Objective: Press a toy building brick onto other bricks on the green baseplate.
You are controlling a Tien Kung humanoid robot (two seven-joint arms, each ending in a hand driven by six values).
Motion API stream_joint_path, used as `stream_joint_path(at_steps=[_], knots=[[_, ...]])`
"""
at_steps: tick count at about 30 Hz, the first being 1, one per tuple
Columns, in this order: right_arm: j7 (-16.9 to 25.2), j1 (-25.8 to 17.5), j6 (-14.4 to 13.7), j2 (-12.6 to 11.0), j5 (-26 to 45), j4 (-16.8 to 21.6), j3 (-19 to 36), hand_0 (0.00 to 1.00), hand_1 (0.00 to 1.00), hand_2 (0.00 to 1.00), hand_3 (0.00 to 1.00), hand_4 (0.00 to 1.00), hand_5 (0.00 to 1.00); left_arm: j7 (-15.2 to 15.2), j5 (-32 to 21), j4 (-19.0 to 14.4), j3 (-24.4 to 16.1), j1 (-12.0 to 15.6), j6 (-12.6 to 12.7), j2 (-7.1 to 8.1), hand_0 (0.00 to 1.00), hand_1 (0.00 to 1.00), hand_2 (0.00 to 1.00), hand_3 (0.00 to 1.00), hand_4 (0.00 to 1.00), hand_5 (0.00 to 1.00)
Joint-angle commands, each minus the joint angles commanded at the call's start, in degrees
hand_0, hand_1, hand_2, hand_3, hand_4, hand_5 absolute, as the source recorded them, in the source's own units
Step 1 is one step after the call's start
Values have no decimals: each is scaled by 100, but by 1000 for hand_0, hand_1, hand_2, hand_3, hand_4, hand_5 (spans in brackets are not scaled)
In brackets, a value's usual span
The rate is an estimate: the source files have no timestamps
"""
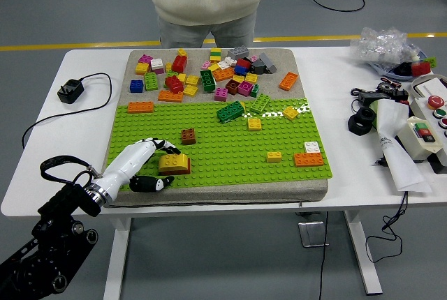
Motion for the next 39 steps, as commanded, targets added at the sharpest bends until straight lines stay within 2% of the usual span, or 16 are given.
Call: stream_joint_path(at_steps=[39], knots=[[5,14,9,5,16,0,-7,802,731,755,743,998,667,-55,-88,130,26,-224,58,-59,914,769,616,656,852,86]])
